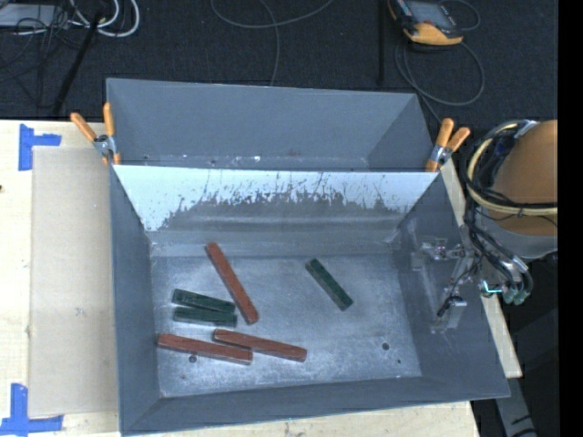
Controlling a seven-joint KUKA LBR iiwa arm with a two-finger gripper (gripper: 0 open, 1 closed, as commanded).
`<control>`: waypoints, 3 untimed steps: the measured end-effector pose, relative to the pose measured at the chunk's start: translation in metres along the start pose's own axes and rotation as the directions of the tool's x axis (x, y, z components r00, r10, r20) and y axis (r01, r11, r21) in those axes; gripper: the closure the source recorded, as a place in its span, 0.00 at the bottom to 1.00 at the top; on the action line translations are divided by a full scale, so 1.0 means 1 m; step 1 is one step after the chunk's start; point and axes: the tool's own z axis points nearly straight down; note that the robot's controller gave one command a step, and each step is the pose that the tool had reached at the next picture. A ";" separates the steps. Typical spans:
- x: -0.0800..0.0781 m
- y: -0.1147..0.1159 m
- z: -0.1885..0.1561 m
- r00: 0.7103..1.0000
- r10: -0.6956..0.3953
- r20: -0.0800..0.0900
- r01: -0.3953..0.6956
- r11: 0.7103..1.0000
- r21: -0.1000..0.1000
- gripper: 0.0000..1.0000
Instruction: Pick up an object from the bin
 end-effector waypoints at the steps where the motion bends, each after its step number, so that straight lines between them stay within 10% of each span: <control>1: -0.024 0.038 0.125 0.972 0.234 -0.004 -0.234 0.972 -0.002 0.00; 2: -0.028 0.102 0.130 0.954 0.301 0.000 -0.301 0.954 -0.003 0.00; 3: -0.028 0.098 0.130 0.953 0.301 0.001 -0.301 0.953 0.001 1.00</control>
Offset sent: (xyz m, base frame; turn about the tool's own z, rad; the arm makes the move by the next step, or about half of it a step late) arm 0.0246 0.0358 -0.1209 0.2369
